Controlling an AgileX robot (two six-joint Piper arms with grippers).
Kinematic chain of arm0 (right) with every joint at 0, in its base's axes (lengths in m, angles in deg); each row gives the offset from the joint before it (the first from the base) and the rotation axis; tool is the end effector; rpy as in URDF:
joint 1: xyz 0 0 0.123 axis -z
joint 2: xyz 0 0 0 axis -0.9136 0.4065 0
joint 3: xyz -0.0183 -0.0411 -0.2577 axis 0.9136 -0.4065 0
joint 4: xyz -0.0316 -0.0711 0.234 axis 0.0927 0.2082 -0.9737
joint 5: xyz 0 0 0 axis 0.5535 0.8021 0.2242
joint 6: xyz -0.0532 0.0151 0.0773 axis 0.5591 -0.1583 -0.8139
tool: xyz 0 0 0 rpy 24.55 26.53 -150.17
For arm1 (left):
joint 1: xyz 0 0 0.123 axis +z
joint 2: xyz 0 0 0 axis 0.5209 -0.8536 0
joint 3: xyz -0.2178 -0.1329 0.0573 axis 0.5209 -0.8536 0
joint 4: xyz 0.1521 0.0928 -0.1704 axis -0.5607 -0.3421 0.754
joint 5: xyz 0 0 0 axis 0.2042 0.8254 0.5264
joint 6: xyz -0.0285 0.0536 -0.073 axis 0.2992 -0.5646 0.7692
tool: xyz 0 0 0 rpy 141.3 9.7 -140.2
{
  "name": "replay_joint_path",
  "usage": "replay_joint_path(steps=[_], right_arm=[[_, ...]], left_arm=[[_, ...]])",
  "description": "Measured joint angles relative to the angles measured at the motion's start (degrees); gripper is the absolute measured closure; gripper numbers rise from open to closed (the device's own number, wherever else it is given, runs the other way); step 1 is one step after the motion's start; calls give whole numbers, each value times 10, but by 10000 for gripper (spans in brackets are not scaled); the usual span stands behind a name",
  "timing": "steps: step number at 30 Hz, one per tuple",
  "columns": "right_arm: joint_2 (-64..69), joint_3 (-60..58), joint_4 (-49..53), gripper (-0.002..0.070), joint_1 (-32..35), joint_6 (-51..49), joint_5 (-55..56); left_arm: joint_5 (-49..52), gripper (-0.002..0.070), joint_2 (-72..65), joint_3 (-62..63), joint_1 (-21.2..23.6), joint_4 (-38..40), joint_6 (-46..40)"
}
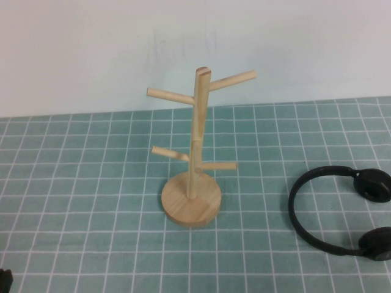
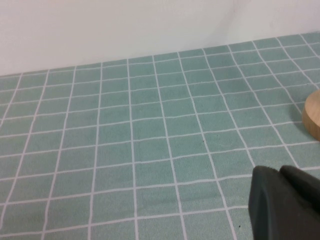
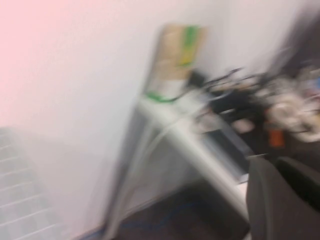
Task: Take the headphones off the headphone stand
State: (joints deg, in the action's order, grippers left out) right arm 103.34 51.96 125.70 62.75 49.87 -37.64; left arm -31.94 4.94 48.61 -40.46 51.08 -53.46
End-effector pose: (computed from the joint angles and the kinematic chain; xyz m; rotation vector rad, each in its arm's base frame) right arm -0.0359 -0.0678 0.4152 0.4232 1.7631 -0.7012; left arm 0.0742 -0.0106 0.1737 0.2284 1.8392 -0.0288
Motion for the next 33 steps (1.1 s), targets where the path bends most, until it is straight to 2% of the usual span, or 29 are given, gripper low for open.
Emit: replay_joint_path(steps=[5, 8, 11, 13, 18, 20, 24, 27, 33], right_arm=[[-23, 0, 76, 684, 1, 1, 0], [-25, 1, 85, 684, 1, -23, 7], [-26, -2, 4, 684, 1, -79, 39], [-26, -29, -95, 684, 1, -87, 97], [-28, -173, -349, 684, 1, -23, 294], [-42, -246, -409, 684, 1, -8, 346], [-103, -377, -461, 684, 8, 1, 435], [-144, -465, -461, 684, 17, 4, 484], [-152, -614, -464, 684, 19, 5, 521]], left_arm=[[0, 681, 0, 0, 0, 0, 0], [0, 681, 0, 0, 0, 0, 0], [0, 681, 0, 0, 0, 0, 0], [0, 681, 0, 0, 0, 0, 0], [0, 681, 0, 0, 0, 0, 0], [0, 681, 0, 0, 0, 0, 0], [0, 680, 0, 0, 0, 0, 0], [0, 681, 0, 0, 0, 0, 0], [0, 681, 0, 0, 0, 0, 0]])
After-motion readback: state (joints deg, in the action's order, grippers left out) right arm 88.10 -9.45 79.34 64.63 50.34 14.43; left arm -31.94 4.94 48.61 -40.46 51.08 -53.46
